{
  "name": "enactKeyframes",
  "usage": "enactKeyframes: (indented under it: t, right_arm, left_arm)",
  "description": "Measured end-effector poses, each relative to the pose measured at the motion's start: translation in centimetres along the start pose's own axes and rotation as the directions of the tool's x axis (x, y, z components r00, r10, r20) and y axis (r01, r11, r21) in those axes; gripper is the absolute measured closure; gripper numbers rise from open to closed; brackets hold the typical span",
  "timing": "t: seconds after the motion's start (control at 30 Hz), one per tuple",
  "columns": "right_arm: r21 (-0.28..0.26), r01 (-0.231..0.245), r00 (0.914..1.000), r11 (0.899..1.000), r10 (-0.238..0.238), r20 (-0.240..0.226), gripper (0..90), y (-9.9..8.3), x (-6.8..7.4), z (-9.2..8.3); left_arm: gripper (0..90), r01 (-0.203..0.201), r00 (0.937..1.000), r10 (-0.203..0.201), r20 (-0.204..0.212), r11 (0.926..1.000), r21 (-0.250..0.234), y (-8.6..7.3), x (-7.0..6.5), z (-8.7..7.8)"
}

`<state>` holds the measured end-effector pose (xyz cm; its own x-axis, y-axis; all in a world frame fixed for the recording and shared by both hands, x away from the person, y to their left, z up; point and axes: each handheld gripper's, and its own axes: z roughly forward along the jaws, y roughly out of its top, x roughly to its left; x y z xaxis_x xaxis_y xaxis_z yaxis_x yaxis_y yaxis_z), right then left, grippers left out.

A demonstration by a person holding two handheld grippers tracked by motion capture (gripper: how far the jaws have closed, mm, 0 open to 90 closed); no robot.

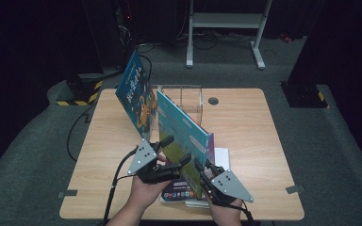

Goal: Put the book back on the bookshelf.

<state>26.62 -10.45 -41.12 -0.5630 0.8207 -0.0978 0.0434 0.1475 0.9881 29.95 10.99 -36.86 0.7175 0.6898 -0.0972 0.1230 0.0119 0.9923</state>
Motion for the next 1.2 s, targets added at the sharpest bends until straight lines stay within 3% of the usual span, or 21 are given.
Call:
enactKeyframes:
  t: [0.23,0.3,0.73,0.87,1.03,1.1,1.2]
  right_arm:
    - [0.004,0.006,1.0000,1.000,-0.006,-0.003,75.8,0.0,0.2,0.0]
    - [0.002,0.008,1.0000,1.000,-0.008,-0.005,75.8,-0.1,0.2,0.0]
    - [-0.023,0.044,0.9986,0.999,-0.045,-0.027,76.3,-0.2,1.5,0.0]
    - [-0.024,0.053,0.9982,0.998,-0.054,-0.028,76.2,-0.2,1.8,0.0]
    - [-0.027,0.102,0.9947,0.994,-0.102,-0.010,75.0,-0.3,2.6,-0.1]
    - [-0.029,0.116,0.9932,0.993,-0.116,-0.005,74.3,-0.4,3.0,-0.1]
    - [-0.033,0.123,0.9922,0.992,-0.124,-0.014,73.7,-0.5,3.2,0.0]
  left_arm:
    - [18.7,0.025,0.9992,-0.025,0.032,0.9997,-0.001,0.4,-0.8,0.9]
    - [18.2,0.048,0.9979,-0.048,0.044,0.9988,0.000,0.5,-0.9,1.0]
    - [12.6,0.063,0.9979,-0.062,-0.017,0.9975,0.031,0.5,-1.3,1.0]
    - [12.7,0.071,0.9974,-0.071,-0.018,0.9971,0.027,0.4,-1.3,0.6]
    - [13.0,0.082,0.9966,-0.082,-0.008,0.9962,0.030,0.3,-1.2,0.1]
    - [12.5,0.110,0.9938,-0.111,0.009,0.9931,0.040,0.1,-0.9,-0.1]
    - [11.3,0.105,0.9943,-0.106,0.012,0.9932,0.051,-0.1,-0.7,-0.3]
